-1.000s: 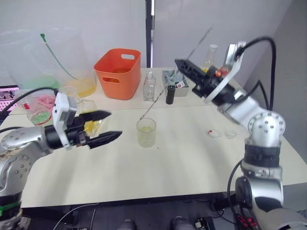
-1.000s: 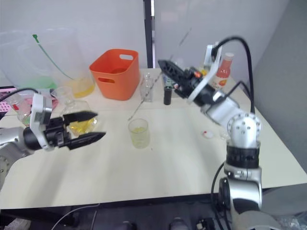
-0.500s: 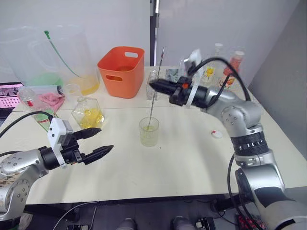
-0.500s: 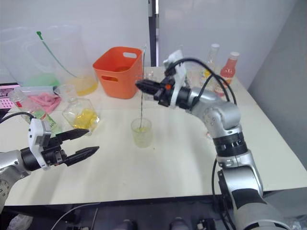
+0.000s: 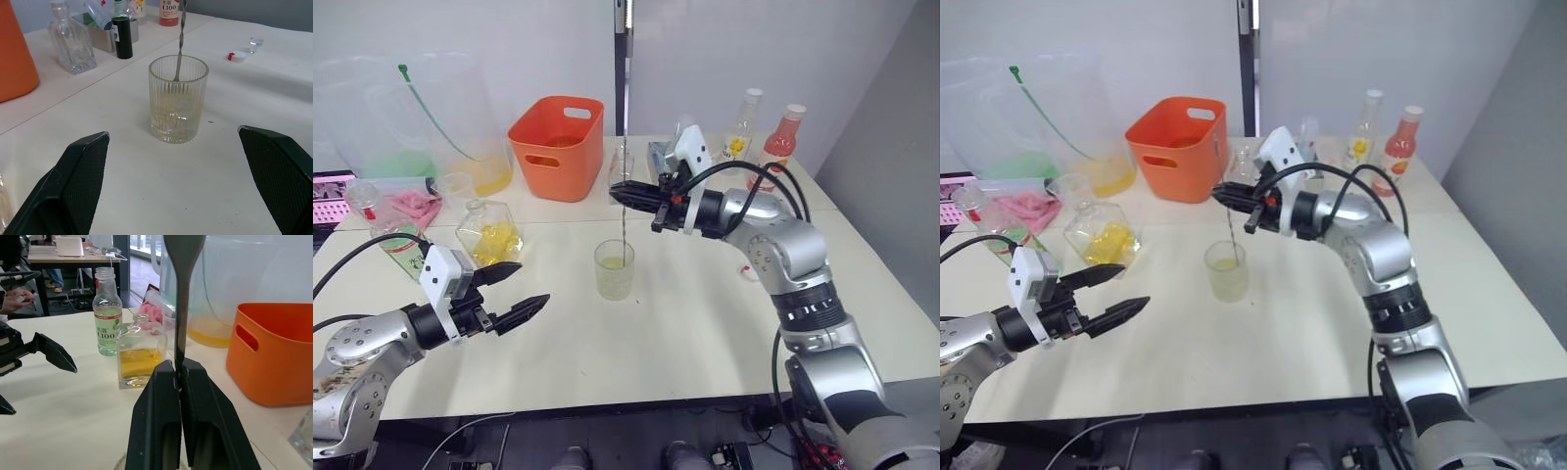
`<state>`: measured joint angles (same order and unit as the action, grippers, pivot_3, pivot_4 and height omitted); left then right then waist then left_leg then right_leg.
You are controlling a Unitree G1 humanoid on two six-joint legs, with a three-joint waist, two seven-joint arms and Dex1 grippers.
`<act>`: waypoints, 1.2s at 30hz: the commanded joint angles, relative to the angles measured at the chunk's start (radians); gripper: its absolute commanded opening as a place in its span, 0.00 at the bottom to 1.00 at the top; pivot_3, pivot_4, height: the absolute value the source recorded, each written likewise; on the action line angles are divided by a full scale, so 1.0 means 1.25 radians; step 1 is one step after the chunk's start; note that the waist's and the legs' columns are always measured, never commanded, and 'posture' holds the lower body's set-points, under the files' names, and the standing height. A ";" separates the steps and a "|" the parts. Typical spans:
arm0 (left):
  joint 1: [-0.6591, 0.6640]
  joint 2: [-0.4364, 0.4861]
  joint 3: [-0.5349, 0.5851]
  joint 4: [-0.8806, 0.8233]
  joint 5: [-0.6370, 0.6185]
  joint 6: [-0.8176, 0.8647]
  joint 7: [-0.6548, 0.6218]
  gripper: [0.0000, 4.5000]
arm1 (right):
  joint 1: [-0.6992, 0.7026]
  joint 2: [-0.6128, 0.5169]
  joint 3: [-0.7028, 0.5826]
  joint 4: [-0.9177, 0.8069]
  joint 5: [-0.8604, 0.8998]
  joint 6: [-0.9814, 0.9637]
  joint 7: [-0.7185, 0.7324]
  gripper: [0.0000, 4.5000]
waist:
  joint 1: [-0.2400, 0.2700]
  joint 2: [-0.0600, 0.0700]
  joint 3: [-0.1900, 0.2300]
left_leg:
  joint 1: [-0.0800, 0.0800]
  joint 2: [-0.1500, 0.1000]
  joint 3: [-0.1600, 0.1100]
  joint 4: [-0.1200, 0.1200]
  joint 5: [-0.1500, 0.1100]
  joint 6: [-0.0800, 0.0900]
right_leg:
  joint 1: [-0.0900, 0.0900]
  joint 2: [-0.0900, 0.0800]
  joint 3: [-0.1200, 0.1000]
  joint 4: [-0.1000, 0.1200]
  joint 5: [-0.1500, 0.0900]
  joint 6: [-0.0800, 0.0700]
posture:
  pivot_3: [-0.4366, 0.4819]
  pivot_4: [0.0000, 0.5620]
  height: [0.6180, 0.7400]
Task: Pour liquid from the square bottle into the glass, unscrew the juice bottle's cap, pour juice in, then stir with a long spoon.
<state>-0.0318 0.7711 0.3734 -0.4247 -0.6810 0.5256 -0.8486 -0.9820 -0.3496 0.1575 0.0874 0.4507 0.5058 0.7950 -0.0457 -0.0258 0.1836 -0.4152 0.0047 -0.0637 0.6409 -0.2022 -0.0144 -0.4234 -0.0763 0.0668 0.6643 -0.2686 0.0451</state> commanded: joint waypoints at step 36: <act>-0.049 -0.005 -0.058 0.019 0.035 -0.053 -0.011 0.99 | 0.035 0.071 0.026 0.060 -0.156 -0.155 0.063 0.00 | 0.000 0.000 0.000 | 0.000 0.000 0.000 0.000 0.000 0.000 | 0.000 0.000 0.000 0.000 0.000 0.000 | 0.48 0.27 1.00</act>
<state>-0.0817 0.7671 0.2929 -0.3908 -0.6431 0.4816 -0.8625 -0.9297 -0.2439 0.1864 0.1965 0.2581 0.2976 0.8519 -0.0451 -0.0259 0.1835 -0.4146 0.0045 -0.0636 0.6409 -0.2021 -0.0146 -0.4230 -0.0763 0.0668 0.6648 -0.2682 0.0446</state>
